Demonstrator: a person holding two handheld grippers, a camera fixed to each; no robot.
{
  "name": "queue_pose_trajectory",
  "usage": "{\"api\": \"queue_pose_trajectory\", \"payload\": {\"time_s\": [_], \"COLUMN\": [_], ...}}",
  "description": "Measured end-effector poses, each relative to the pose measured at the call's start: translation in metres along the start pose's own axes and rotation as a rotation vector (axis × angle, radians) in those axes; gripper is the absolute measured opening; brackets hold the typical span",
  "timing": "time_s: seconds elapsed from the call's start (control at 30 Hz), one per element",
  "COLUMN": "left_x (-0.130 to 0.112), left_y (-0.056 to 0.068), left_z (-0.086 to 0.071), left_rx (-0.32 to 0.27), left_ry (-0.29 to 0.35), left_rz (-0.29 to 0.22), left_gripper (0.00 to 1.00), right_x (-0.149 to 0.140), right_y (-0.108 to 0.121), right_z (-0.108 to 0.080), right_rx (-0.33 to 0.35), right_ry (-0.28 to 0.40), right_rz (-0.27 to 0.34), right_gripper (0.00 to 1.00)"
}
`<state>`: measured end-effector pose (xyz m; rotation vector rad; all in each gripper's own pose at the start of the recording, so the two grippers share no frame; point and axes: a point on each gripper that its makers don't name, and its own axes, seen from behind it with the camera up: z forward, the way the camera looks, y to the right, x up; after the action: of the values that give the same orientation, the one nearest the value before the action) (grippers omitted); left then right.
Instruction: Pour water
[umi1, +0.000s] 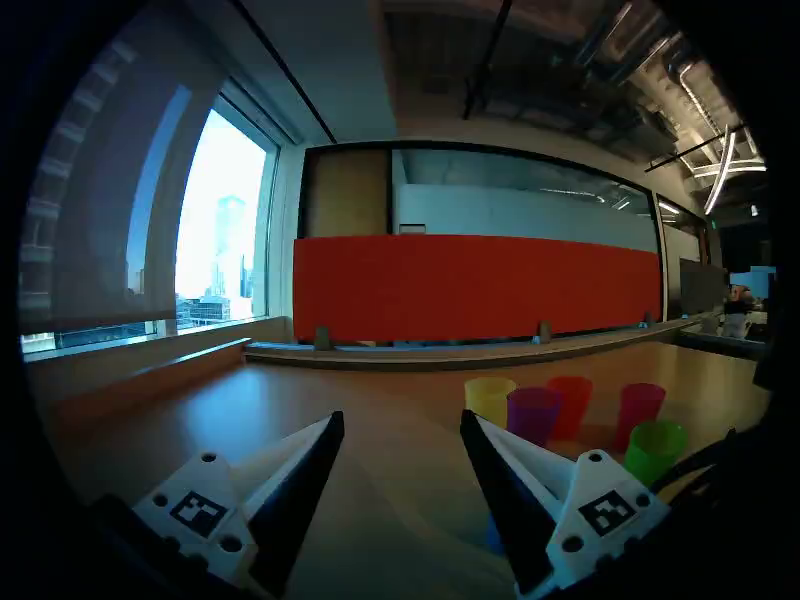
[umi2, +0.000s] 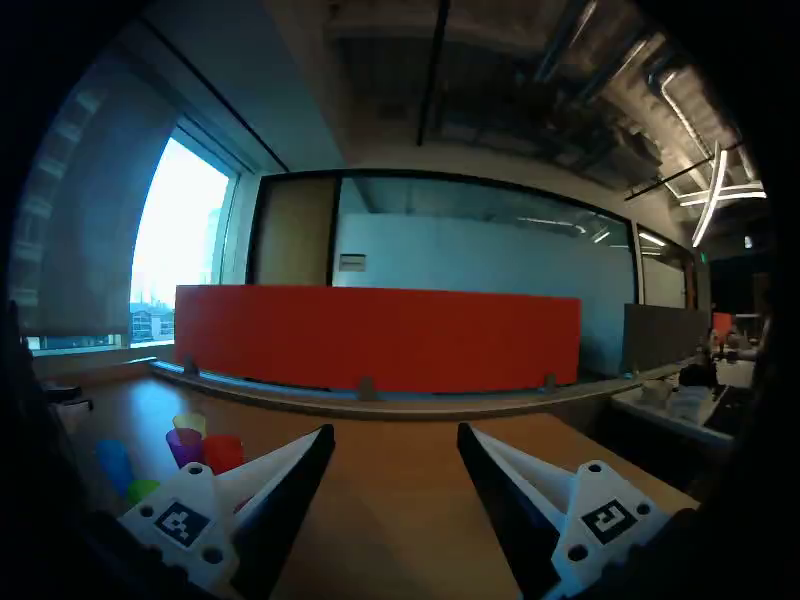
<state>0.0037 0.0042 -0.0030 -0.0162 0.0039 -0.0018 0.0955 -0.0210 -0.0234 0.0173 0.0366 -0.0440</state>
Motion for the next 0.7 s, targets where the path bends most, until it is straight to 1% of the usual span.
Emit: {"api": "queue_pose_trajectory", "payload": {"time_s": [0.2,0.4,0.57,0.7], "left_x": [-0.0014,-0.0019,-0.0021,-0.0021], "left_y": [0.0003,0.0042,0.0042,0.0039], "left_z": [0.0004,0.0016,0.0017,0.002], "left_rx": [-0.002,-0.02,-0.02,-0.019], "left_ry": [-0.001,-0.003,-0.003,-0.003], "left_rz": [0.0,0.001,0.001,0.002], "left_gripper": [0.86,0.86,0.86,0.86], "right_x": [-0.0002,-0.0019,0.002,0.0036], "right_y": [-0.0032,-0.0068,-0.0053,-0.0055], "right_z": [-0.0001,-0.0016,-0.0039,-0.0066], "right_rx": [0.009,0.021,0.02,0.032], "right_ry": [0.001,0.0,0.015,0.028], "right_rz": [-0.003,-0.014,-0.02,-0.01], "right_gripper": [0.95,0.95,0.95,0.95]}}
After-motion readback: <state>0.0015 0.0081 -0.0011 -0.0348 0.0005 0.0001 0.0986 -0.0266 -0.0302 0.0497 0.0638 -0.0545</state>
